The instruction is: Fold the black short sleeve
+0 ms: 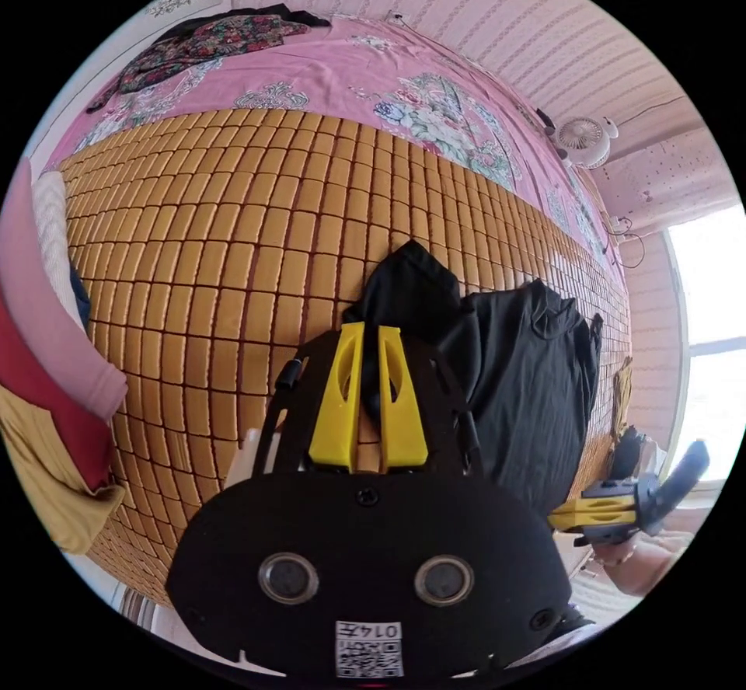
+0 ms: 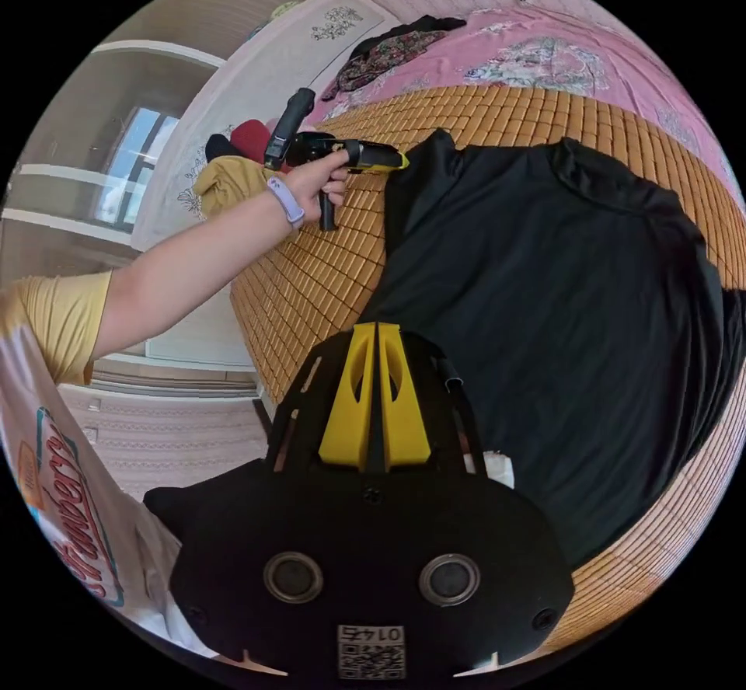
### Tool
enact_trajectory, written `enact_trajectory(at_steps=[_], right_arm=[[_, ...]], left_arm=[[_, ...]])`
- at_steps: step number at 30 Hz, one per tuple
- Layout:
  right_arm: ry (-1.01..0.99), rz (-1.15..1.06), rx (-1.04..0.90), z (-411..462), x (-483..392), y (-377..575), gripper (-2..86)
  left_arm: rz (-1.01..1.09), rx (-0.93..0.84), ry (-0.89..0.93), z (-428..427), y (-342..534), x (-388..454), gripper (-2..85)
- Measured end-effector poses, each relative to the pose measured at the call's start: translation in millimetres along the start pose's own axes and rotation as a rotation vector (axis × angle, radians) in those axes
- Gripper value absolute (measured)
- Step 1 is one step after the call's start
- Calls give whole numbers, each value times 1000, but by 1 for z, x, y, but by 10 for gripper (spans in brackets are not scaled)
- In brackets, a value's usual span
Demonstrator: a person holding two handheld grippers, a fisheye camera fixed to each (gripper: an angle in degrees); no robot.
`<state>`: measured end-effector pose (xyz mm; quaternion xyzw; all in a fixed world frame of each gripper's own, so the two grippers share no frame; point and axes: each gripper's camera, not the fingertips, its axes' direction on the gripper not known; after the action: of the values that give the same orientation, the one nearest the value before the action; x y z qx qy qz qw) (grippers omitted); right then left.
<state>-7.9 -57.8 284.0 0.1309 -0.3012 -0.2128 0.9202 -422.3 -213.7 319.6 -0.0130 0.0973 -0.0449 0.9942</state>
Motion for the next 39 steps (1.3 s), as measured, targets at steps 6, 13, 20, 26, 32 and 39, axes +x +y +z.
enact_trajectory(at_steps=[6,13,20,26,32,39], right_arm=[[39,-86,102,-5,4,-112,2],[2,120,298,-47,49,-95,21],[120,266,147,-26,71,-63,68],[240,336,110,-2,72,-76,81],[275,355,112,12,73,-95,79],[300,274,61,23,67,-107,7]], left_arm=[[173,190,191,-44,36,33,-4],[456,64,474,-27,119,143,59],[335,-2,393,-15,159,116,50],[289,89,245,-26,112,94,50],[319,95,163,-3,47,110,71],[351,-63,72,40,26,139,18]])
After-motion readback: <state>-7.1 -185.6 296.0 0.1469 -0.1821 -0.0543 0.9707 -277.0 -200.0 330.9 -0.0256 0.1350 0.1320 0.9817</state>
